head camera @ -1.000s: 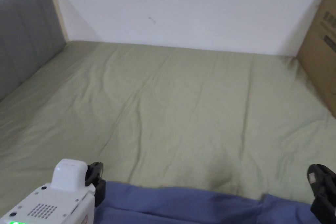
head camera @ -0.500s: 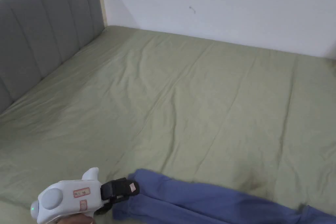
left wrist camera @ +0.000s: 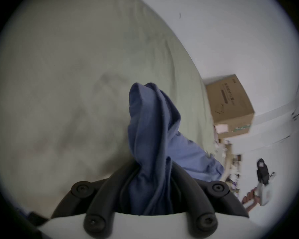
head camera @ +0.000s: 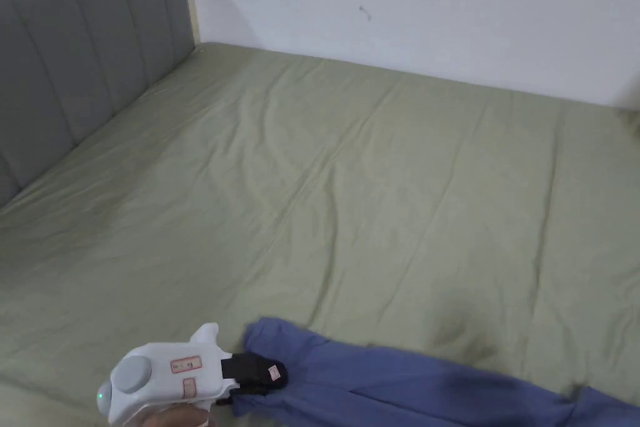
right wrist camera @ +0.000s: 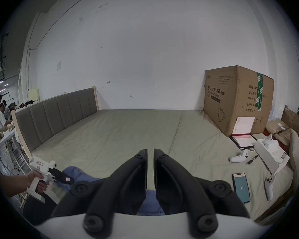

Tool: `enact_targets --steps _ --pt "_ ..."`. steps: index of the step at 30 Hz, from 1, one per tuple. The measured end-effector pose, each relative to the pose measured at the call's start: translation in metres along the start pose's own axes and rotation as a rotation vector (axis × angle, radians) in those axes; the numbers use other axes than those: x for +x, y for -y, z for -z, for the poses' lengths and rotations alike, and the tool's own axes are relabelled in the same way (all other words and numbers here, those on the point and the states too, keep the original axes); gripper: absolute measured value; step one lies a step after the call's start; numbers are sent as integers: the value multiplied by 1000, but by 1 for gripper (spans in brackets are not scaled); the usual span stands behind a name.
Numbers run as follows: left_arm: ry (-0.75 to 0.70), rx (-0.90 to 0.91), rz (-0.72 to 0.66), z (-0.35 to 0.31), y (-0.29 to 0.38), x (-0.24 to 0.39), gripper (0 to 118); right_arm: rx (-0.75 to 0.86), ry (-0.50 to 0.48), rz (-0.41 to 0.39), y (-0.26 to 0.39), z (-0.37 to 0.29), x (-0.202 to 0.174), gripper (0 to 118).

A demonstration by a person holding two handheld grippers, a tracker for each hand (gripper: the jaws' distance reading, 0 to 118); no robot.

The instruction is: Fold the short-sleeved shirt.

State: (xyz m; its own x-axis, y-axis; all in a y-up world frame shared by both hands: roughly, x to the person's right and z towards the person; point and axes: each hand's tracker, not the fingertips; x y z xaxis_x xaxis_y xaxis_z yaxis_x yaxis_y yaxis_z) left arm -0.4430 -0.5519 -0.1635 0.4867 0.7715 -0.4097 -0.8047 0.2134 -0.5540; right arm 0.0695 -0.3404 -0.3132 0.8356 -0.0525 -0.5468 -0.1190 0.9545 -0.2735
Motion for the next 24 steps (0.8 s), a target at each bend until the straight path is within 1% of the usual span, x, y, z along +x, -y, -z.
enact_targets --steps 3,4,6,9,11,12,14,16,18,19,20,22,23,24 --pt "-128 110 45 -38 -21 17 5 4 4 7 1 -4 2 8" --pt "-177 153 63 -28 -27 7 5 4 4 12 1 -5 3 8" --pt "-350 237 170 -56 -44 15 5 4 5 20 4 -8 6 8" --pt "-487 268 315 -71 -42 62 5 6 2 16 6 -9 6 8" --pt "-519 269 440 -67 -37 86 5 6 0 14 6 -9 6 8" --pt "-537 269 513 -58 -15 115 5 6 -1 16 7 -9 6 8" --pt "-550 225 626 -33 9 141 5 5 -3 19 9 -8 5 8" --pt "-511 164 700 4 44 169 5 5 -4 24 11 -8 5 8" --pt "-461 71 774 52 79 183 5 -4 -11 34 14 -7 4 8" --pt "-446 40 782 69 91 184 9 -6 -12 36 16 -8 5 8" --pt "-461 33 772 85 102 185 21 -5 -10 39 17 -10 5 8" --pt "-497 35 764 109 112 178 91 -5 -5 54 19 -12 10 8" --pt "-503 35 761 115 110 174 114 -5 -3 62 20 -13 12 8" --pt "-470 24 750 117 107 172 118 -6 0 68 20 -13 14 8"
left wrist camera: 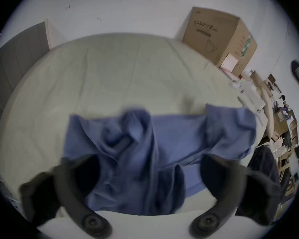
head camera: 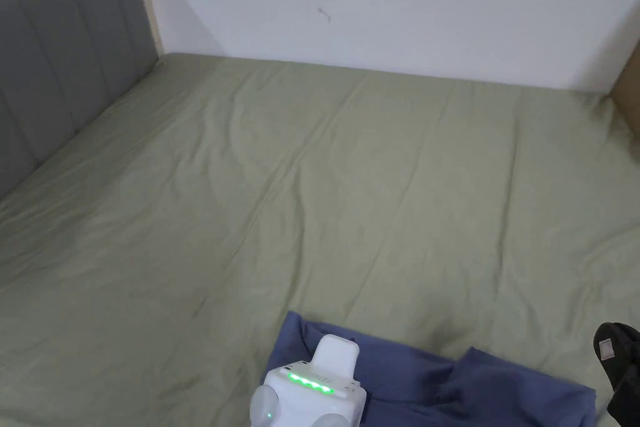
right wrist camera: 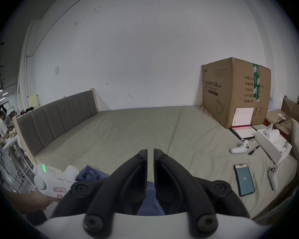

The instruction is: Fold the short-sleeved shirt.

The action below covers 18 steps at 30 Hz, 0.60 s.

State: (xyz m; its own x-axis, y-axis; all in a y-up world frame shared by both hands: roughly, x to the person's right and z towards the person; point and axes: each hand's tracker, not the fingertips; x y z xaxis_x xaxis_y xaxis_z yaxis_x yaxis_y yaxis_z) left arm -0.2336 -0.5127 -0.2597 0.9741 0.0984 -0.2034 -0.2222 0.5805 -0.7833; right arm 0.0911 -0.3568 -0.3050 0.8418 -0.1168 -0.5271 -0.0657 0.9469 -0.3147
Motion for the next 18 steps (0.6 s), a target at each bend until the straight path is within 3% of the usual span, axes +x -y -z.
enact_targets --steps 2,5,6,9,10,11,14,18 --pt "129 43 -24 -8 -6 -3 116 -3 3 6 0 -1 4 8" --pt "108 189 -29 -48 -20 -15 111 -4 9 10 0 -3 8 8" --pt "106 215 -59 -60 -23 -21 89 -8 11 14 1 -3 10 8" --pt "140 189 -218 -73 -25 -45 56 -15 15 22 5 -3 13 8" --pt "156 167 -270 -71 -23 -53 22 -19 15 24 7 -3 14 8" --pt "131 154 -323 -67 -19 -62 8 -24 17 25 8 -4 14 8" --pt "173 93 -398 -51 -4 -69 8 -33 18 24 11 -6 13 8" --pt "412 -5 -455 -17 12 -51 8 -49 24 14 11 -6 15 8"
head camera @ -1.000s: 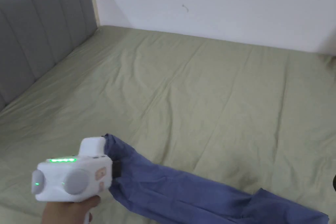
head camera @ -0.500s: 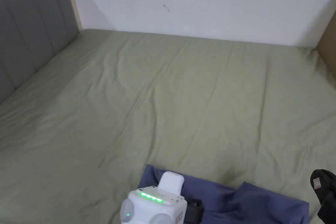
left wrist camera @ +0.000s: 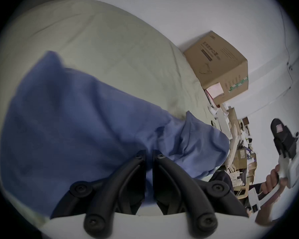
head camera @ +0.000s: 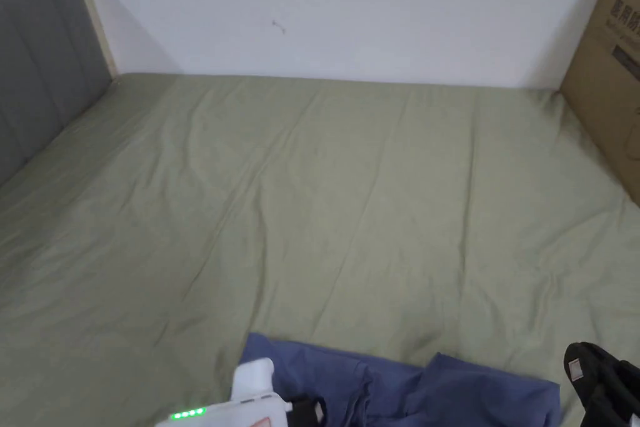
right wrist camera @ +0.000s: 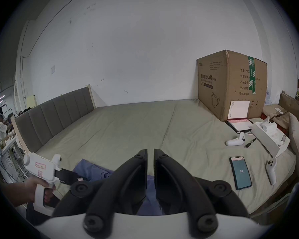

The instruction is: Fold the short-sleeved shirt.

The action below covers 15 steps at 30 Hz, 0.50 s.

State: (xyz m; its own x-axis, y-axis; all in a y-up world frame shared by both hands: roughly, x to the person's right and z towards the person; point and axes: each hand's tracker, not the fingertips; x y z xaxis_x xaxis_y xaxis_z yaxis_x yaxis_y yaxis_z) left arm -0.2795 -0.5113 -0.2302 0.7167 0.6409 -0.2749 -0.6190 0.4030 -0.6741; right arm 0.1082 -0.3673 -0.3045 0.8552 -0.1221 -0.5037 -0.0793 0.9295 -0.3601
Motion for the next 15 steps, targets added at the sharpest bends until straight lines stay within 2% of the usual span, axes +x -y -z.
enact_targets --steps 5,6,9,10,11,12,13,15 --pt "-6 -1 98 47 8 26 8 -6 9 -2 -2 -1 4 8" --pt "-47 6 134 43 8 35 8 -7 14 -6 -3 -1 4 8" --pt "-38 134 266 -2 0 51 8 2 15 -8 -5 -4 5 8" --pt "-62 148 281 -15 -2 51 11 2 14 -10 -5 -4 5 8" --pt "-103 141 273 -30 -6 48 33 -3 11 -13 -4 -2 5 8" --pt "-113 147 256 -40 -10 44 90 -10 6 -15 -2 1 4 8" --pt "-108 156 249 -46 -12 40 117 -15 2 -15 0 4 3 8" --pt "-111 182 253 -62 -20 28 114 -30 -8 -5 4 9 0 8"
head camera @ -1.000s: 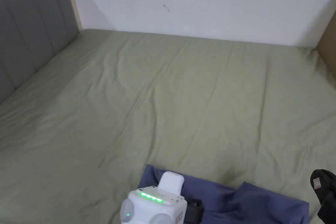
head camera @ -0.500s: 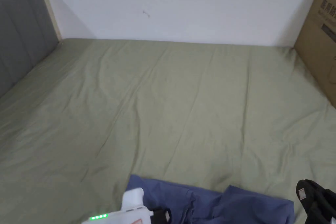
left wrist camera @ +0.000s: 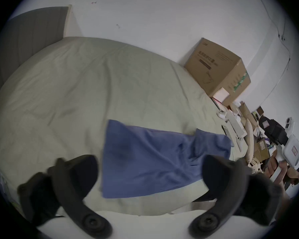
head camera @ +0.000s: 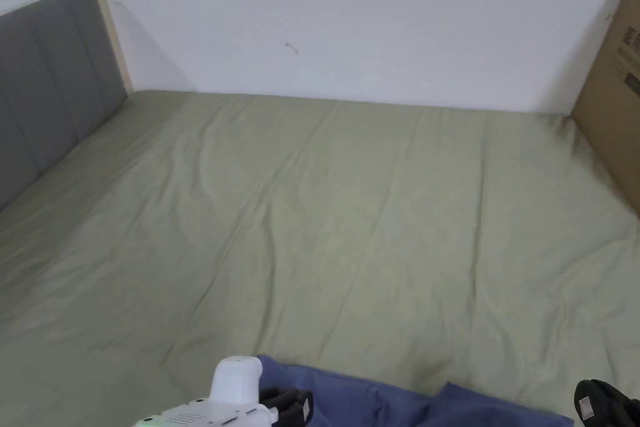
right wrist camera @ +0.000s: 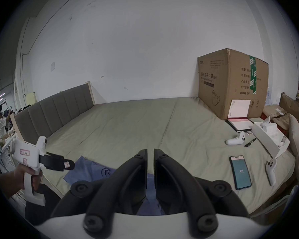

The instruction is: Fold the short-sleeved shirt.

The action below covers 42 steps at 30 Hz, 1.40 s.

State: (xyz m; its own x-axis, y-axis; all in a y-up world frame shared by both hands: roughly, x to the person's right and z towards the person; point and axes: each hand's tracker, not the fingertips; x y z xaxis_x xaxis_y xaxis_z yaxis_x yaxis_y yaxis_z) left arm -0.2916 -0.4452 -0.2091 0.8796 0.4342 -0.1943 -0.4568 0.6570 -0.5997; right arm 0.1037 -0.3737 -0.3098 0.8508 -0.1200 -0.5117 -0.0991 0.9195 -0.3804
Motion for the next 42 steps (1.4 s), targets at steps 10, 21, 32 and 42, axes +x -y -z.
enact_targets --steps 10,21,32,42 --pt "143 -101 -436 9 31 -120 112 -21 -48 -8 -2 6 -16 8" --pt "443 -93 -748 70 74 -117 10 -5 -53 -13 -15 7 -24 8" --pt "-127 106 -345 -25 8 -144 10 -14 -67 -9 -7 6 -25 8" --pt "-271 66 379 1 4 51 10 -30 -79 18 2 11 -27 8"
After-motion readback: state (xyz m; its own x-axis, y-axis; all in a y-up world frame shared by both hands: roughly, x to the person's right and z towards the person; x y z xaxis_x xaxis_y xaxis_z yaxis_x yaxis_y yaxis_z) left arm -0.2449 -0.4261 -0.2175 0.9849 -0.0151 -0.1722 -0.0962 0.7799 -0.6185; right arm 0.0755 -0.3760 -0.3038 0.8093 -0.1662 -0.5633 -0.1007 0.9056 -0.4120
